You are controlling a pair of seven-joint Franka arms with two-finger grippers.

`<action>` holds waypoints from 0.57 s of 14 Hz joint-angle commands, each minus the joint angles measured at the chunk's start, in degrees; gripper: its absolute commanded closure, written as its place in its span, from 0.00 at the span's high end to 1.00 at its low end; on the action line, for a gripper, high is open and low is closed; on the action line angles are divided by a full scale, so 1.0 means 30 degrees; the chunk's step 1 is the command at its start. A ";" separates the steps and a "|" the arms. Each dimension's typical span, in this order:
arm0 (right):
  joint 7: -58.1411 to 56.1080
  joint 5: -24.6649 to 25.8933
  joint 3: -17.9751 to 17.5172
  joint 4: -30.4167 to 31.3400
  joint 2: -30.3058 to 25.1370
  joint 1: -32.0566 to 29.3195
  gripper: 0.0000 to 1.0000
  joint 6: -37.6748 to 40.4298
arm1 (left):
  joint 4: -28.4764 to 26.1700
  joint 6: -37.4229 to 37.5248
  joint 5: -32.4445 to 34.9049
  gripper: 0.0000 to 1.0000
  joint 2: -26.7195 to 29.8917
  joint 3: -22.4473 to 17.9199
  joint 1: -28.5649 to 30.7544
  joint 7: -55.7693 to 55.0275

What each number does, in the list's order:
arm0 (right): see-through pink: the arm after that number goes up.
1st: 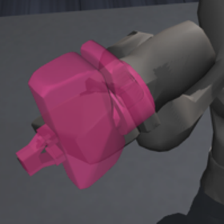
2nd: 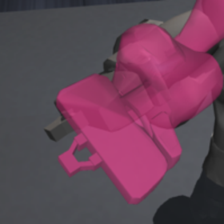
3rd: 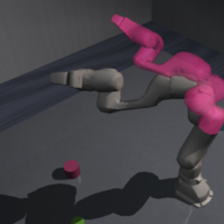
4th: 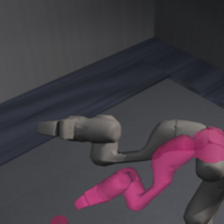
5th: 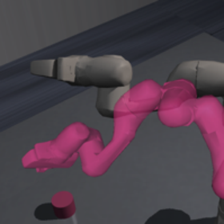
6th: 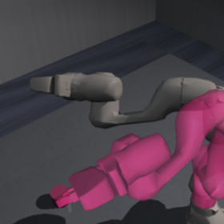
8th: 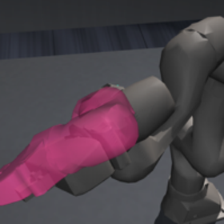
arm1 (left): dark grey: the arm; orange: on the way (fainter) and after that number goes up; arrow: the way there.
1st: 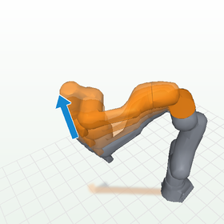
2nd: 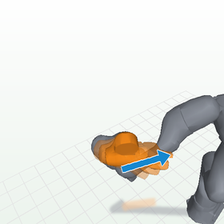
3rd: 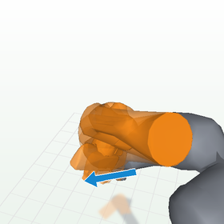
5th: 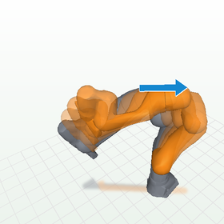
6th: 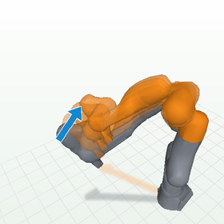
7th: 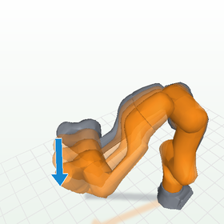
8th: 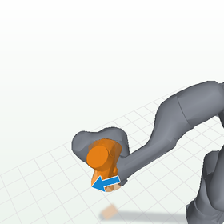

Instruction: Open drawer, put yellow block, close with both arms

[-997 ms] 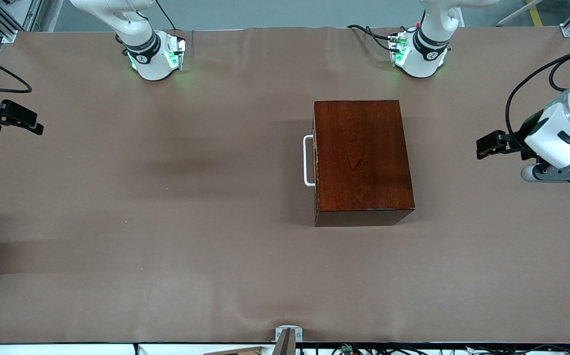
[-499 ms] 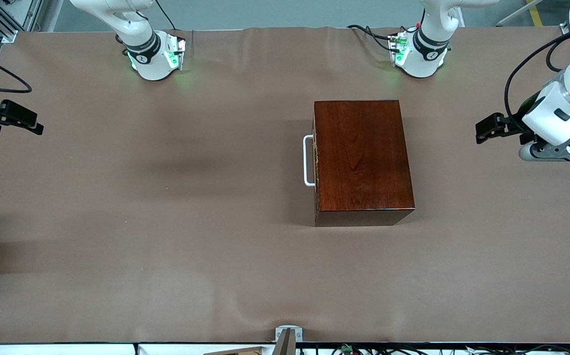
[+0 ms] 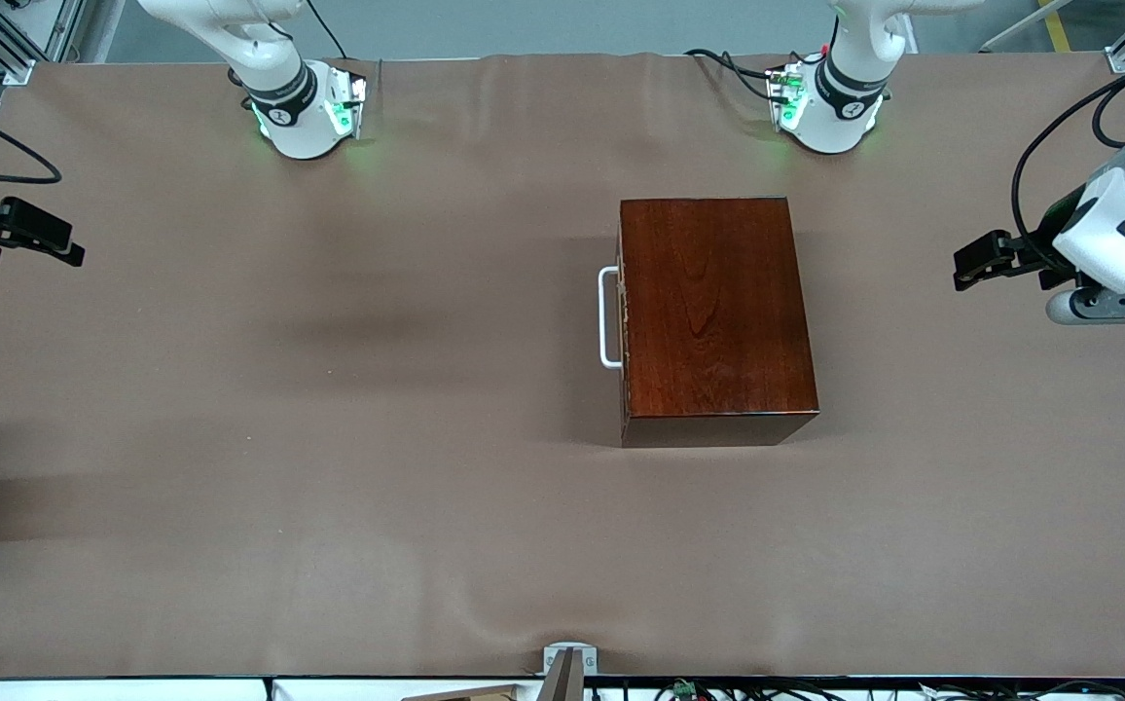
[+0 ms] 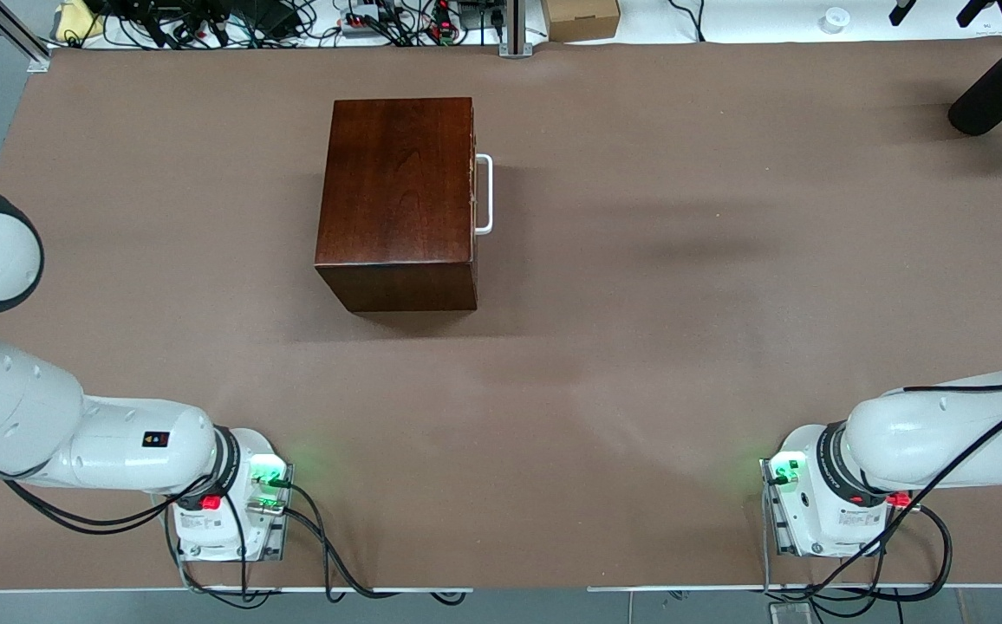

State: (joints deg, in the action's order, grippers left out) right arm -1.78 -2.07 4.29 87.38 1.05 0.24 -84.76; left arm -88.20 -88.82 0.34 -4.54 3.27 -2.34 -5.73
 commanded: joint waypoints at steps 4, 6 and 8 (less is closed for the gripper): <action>0.0182 0.0132 -0.0199 -0.0271 0.0061 -0.0284 1.00 0.0157 | -0.0160 -0.0275 -0.0405 1.00 0.0312 0.0110 0.0166 0.0327; 0.0182 0.0132 -0.0199 -0.0271 0.0061 -0.0284 1.00 0.0186 | -0.0130 -0.0304 -0.0376 1.00 0.0312 0.0199 0.0137 0.0327; 0.0182 0.0132 -0.0199 -0.0271 0.0061 -0.0284 1.00 0.0215 | -0.0130 -0.0304 -0.0376 1.00 0.0312 0.0199 0.0136 0.0327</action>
State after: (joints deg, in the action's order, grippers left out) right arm -1.78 -2.07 4.31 87.38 1.05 0.22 -84.72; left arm -88.20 -89.35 0.34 -4.54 3.66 -2.30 -5.65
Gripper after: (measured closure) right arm 0.000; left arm 0.000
